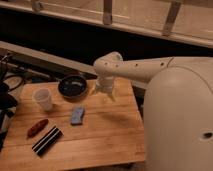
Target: Wipe the white sponge on the table
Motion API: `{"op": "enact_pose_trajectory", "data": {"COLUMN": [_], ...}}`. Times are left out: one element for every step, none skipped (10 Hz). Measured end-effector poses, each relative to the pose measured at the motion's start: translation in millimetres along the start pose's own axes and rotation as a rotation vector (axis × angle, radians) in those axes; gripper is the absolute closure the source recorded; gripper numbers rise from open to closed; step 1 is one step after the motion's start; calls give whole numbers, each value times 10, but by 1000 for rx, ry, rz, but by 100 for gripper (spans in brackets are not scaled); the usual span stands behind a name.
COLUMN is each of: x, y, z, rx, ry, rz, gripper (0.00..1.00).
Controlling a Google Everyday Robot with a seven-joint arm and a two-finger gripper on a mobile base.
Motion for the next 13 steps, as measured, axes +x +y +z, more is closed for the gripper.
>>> {"op": "enact_pose_trajectory", "data": {"x": [-8, -6, -5, -4, -4, -4, -5, -6, -7, -9, -8, -8, -8], "y": [-33, -26, -22, -18, -19, -20, -21, -26, -31, -35, -35, -35, -32], "z": [-5, -4, -3, -3, -3, -3, -3, -4, -4, -5, -5, -5, -5], "rx": [1, 1, 1, 1, 1, 1, 1, 1, 1, 1, 1, 1, 1], "ry": [-1, -1, 0, 0, 0, 0, 0, 0, -1, -1, -1, -1, -1], "rz": [5, 4, 3, 2, 2, 3, 3, 3, 4, 5, 5, 5, 5], "gripper": [20, 20, 20, 20, 20, 20, 20, 20, 20, 20, 20, 20, 20]}}
